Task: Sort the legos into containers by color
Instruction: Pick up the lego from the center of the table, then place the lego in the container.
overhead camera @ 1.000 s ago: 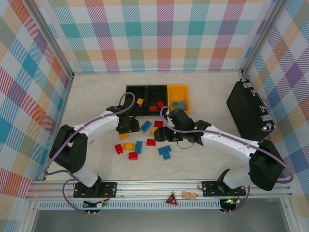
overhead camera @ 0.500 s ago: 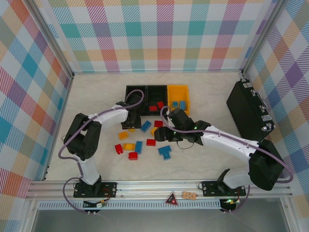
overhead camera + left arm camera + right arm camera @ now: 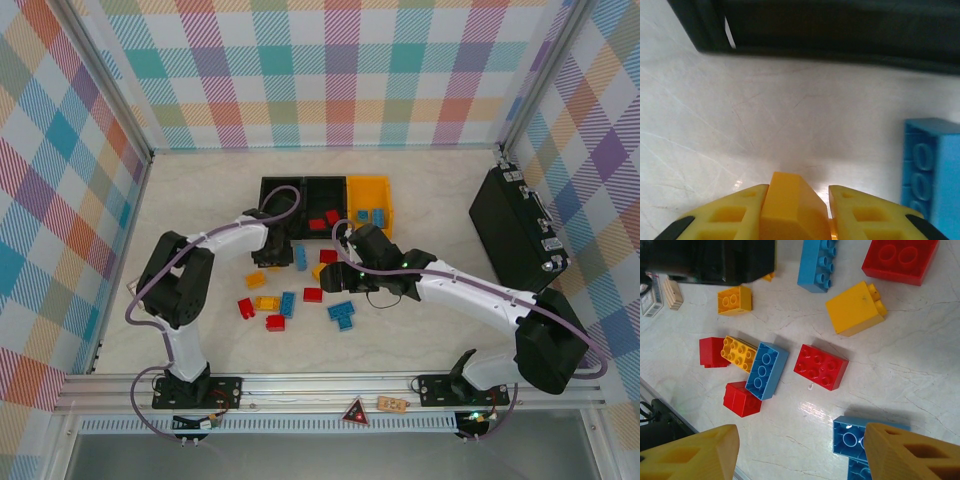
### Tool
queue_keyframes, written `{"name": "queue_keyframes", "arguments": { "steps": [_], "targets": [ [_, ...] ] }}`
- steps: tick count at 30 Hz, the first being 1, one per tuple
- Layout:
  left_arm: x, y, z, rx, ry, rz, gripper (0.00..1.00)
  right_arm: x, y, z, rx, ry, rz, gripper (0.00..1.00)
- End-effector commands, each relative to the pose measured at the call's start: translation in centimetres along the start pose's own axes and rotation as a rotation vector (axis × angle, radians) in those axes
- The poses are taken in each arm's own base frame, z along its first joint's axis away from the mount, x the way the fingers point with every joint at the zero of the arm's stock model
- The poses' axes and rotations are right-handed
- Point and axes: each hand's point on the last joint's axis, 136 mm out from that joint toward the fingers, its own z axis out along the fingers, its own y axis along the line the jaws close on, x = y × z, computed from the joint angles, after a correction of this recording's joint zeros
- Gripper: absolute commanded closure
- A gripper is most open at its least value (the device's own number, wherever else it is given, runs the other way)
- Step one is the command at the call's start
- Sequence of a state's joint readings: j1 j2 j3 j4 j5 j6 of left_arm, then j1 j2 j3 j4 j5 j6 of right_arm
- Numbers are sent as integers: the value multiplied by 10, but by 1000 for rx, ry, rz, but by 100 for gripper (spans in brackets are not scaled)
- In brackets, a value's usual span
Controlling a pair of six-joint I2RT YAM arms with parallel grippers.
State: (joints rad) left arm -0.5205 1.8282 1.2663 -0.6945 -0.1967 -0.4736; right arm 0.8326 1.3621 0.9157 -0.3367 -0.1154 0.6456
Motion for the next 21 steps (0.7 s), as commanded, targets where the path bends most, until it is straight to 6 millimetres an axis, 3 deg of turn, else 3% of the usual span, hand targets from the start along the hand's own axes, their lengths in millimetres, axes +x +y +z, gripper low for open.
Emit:
{"name": "queue_keyframes", "arguments": {
  "steps": [1, 9, 21],
  "targets": [
    [-30, 0, -41, 34, -93, -10, 81, -9, 9, -6, -8, -21, -27, 33],
    [-81, -7, -50, 51, -148, -45, 81, -11, 8, -7, -1, -30, -21, 33],
    [-145, -14, -20, 44, -170, -103, 80, -11, 3, -7, 22, -35, -9, 33]
  ]
}}
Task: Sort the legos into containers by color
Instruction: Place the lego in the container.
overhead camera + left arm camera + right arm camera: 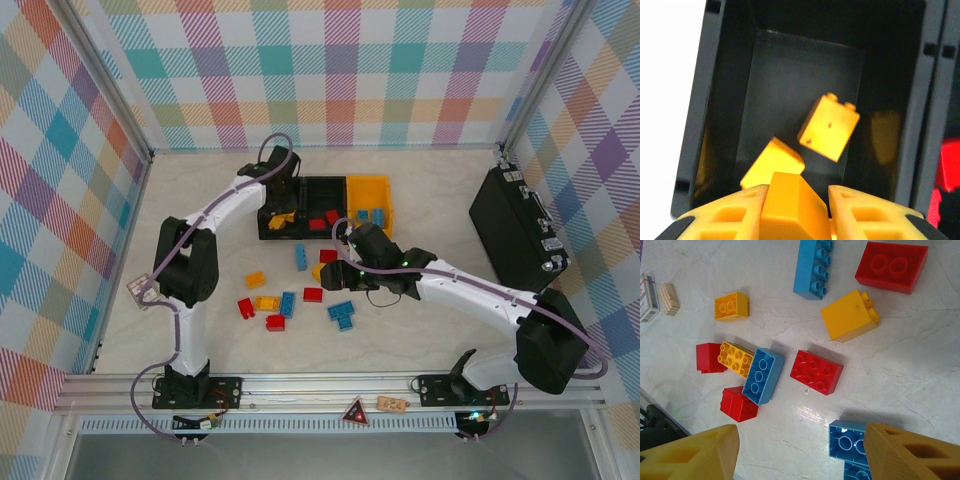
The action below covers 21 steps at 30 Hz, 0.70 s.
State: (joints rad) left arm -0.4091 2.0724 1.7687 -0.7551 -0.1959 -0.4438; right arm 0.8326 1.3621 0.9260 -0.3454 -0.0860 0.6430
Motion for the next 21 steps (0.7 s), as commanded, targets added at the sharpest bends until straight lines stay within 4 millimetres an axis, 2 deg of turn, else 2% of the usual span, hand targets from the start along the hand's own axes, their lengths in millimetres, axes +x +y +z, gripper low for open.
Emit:
{"name": "queue_keyframes", "arguments": {
  "steps": [1, 6, 11, 13, 21],
  "targets": [
    [-17, 2, 1, -20, -10, 10, 80, -6, 5, -4, 0, -14, -5, 33],
    [-34, 4, 19, -77, -27, 7, 77, -7, 4, 0, 7, -6, 1, 33],
    [-39, 5, 32, -100, -15, 9, 73, -9, 5, 2, 12, -3, 0, 33],
    [-40, 4, 32, -93, -14, 11, 66, -10, 6, 3, 13, 1, 0, 33],
    [-47, 1, 9, -59, -48, -2, 50, -12, 9, 7, 2, 9, 0, 33]
  ]
}}
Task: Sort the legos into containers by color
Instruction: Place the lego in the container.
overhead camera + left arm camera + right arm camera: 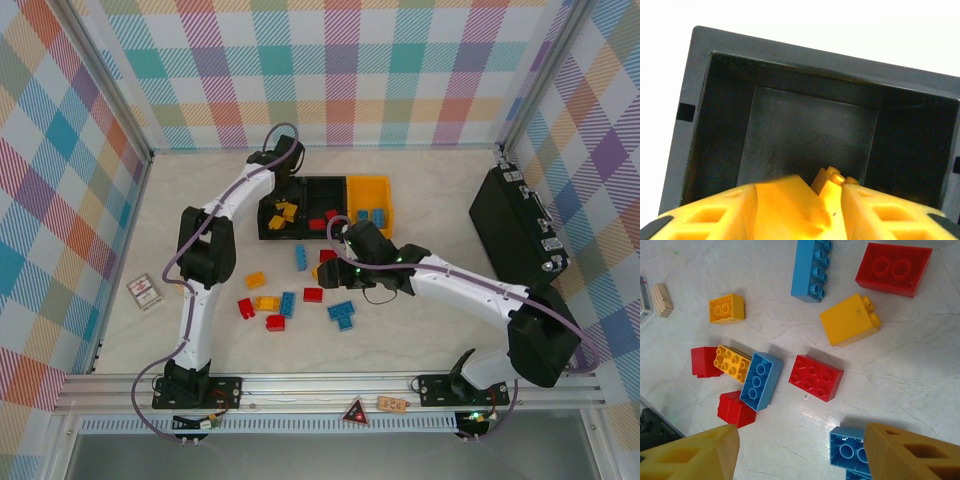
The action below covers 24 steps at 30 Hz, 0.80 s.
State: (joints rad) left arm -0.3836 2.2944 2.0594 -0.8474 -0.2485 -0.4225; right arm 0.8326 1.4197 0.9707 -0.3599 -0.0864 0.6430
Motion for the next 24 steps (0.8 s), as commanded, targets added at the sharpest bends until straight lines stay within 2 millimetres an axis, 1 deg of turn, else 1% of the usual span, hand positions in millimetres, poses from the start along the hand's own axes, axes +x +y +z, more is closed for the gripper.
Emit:
{"name": "queue_keyframes", "arguments": {
  "steps": [1, 5, 6, 9, 12, 16, 20, 22, 24],
  "targets": [
    [-14, 7, -31, 13, -43, -10, 47, -8, 9, -4, -17, -16, -6, 33],
    [-11, 8, -50, 41, -56, -11, 48, -6, 8, -8, -20, -21, -7, 33],
    [-8, 8, -53, 46, -55, -7, 48, -6, 7, -9, -19, -24, -6, 33],
    [3, 7, -72, 83, -62, 0, 48, -4, 6, -14, -19, -34, -7, 33],
    [20, 11, -88, 111, -56, 7, 48, -3, 6, -17, -26, -39, -7, 33],
    [47, 24, -102, 139, -37, -1, 48, 1, 7, -18, -39, -30, -12, 33],
    [73, 41, -108, 137, -15, -13, 48, 4, 11, -17, -63, -18, -18, 33],
    [88, 49, -110, 142, 0, -20, 47, 5, 16, -15, -89, -14, -30, 33],
    [100, 55, -112, 147, 8, -29, 47, 6, 23, -14, -114, -15, -50, 33]
  ]
}}
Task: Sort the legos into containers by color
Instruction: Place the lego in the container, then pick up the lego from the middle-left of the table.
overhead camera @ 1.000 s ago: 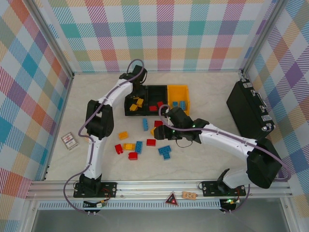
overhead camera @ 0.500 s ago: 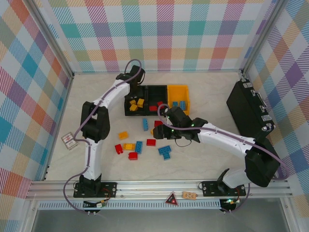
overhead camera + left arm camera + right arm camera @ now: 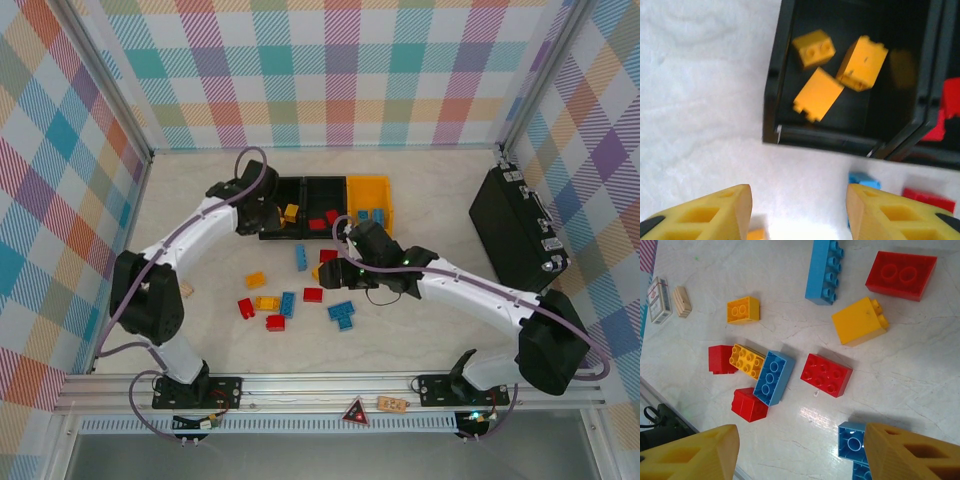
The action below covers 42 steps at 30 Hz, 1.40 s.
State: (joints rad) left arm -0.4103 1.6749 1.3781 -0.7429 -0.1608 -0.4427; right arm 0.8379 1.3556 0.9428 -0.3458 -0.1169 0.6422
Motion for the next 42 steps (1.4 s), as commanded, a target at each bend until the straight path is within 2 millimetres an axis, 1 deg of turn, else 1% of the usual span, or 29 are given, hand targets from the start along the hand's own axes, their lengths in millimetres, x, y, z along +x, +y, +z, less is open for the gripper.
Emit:
{"name": "queue_keyframes", "arguments": {
  "steps": [1, 4, 5, 6, 10, 13, 18, 23, 26, 29, 31, 35, 37, 39, 42],
  "targets": [
    [15, 3, -10, 40, 1, -31, 47, 4, 15, 2, -66, 5, -46, 33],
    [33, 11, -11, 42, 19, -49, 45, 7, 25, 6, -102, 9, -76, 33],
    [38, 15, -10, 35, 26, -58, 41, 8, 29, 7, -117, 9, -85, 32],
    [45, 20, -8, 24, 35, -68, 38, 9, 35, 9, -136, 10, -101, 32],
    [70, 36, 4, -24, 77, -93, 33, 14, 53, 14, -179, 10, -158, 30],
    [87, 43, 13, -34, 106, -113, 29, 16, 61, 17, -193, 2, -187, 27],
    [102, 46, 25, -35, 143, -134, 25, 19, 59, 25, -173, 30, -182, 27],
    [116, 49, 36, -45, 184, -146, 24, 21, 54, 31, -150, 42, -171, 28],
    [123, 50, 47, -55, 206, -147, 24, 22, 52, 33, -146, 47, -168, 28],
    [129, 51, 55, -73, 223, -146, 26, 23, 50, 34, -137, 51, -163, 28],
    [132, 51, 61, -82, 230, -142, 29, 24, 48, 34, -130, 50, -160, 28],
    [133, 52, 64, -97, 236, -134, 43, 25, 46, 33, -126, 48, -156, 28],
    [128, 51, 60, -95, 226, -125, 50, 24, 45, 32, -121, 43, -154, 28],
    [120, 48, 54, -91, 209, -119, 55, 24, 44, 32, -121, 39, -155, 28],
    [105, 42, 43, -77, 177, -104, 58, 22, 42, 30, -105, 29, -157, 29]
  ]
}}
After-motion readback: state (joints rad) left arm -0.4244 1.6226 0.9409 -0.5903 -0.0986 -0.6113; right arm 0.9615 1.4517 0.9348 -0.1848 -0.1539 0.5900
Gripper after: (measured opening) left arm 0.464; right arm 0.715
